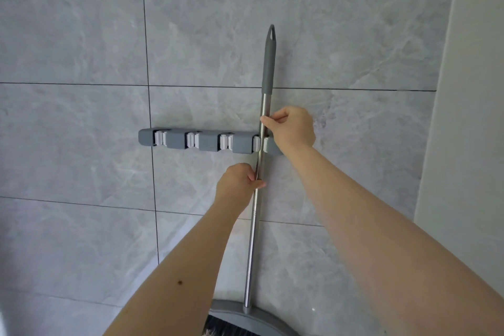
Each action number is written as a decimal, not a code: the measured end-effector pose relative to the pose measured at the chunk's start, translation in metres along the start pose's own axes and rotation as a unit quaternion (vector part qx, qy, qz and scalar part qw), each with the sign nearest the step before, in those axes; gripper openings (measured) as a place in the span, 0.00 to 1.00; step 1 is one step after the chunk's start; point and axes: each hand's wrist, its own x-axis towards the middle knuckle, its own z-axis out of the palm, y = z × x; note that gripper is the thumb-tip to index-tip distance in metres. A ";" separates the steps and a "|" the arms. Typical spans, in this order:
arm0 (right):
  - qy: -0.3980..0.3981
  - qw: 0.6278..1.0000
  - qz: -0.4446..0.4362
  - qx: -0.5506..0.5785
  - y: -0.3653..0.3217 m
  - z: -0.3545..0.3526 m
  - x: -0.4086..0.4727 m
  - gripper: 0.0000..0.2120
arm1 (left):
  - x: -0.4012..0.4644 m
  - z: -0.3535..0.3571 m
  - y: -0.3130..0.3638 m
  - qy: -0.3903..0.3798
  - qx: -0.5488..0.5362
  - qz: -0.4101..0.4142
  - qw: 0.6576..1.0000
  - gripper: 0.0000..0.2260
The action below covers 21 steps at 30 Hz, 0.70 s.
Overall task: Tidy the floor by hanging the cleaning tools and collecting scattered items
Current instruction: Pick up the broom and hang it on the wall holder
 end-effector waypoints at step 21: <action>-0.019 0.935 -0.306 -0.178 -0.018 0.083 -0.135 0.10 | -0.086 -0.093 -0.112 -0.012 0.055 -0.156 0.986 0.03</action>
